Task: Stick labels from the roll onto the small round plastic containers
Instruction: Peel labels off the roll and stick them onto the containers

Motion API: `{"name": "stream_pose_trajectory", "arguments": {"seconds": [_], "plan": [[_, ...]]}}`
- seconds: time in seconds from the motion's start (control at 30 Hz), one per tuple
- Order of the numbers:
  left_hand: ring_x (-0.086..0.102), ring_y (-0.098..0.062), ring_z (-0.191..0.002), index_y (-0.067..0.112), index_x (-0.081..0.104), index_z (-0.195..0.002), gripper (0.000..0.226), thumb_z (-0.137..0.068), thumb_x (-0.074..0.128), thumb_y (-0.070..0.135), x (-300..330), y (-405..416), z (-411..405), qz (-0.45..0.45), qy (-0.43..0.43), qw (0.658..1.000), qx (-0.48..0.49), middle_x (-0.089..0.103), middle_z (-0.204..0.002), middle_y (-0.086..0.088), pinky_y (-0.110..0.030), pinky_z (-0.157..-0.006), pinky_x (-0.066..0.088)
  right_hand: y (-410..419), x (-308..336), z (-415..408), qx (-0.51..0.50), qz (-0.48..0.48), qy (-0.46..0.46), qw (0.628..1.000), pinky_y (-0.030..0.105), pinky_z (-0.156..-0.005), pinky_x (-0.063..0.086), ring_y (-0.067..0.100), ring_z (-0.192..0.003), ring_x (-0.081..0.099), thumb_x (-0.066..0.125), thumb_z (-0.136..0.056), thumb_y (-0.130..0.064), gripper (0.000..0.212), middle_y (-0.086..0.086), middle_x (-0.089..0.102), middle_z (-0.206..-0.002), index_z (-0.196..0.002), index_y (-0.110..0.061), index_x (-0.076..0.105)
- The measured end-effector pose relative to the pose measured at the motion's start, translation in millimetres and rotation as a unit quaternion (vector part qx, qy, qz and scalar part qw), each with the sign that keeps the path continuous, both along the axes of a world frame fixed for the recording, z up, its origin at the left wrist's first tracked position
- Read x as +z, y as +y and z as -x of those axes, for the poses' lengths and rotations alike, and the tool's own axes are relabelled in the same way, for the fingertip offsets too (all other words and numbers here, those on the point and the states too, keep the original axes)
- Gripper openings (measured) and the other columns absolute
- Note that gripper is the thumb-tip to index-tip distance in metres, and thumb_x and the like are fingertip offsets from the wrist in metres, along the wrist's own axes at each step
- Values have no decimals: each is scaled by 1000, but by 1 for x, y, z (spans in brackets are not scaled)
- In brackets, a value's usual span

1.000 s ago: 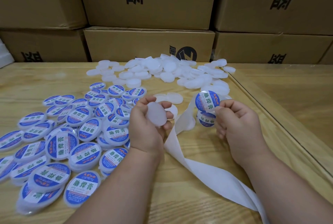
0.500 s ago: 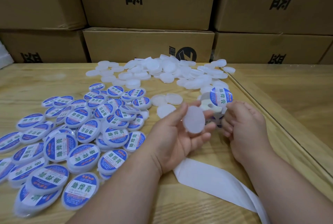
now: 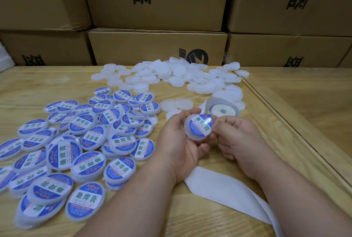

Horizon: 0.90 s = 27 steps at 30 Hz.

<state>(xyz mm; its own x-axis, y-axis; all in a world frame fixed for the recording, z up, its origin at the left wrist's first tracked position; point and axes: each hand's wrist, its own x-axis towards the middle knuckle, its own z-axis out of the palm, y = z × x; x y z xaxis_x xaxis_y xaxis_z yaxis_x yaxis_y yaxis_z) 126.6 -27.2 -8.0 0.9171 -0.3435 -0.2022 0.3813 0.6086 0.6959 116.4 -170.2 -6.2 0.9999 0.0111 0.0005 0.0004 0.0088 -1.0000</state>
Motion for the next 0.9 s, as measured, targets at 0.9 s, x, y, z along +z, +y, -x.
{"name": "stream_pose_trajectory", "arguments": {"seconds": [0.9], "plan": [[59, -22, -64, 18, 59, -113, 30, -98, 34, 11, -2, -5, 0, -22, -17, 1000, 7, 75, -102, -13, -26, -54, 38, 3, 0, -1, -11, 26, 2, 1000, 25, -43, 21, 11, -38, 31, 60, -70, -14, 8, -13, 64, -58, -66, -8, 56]]}}
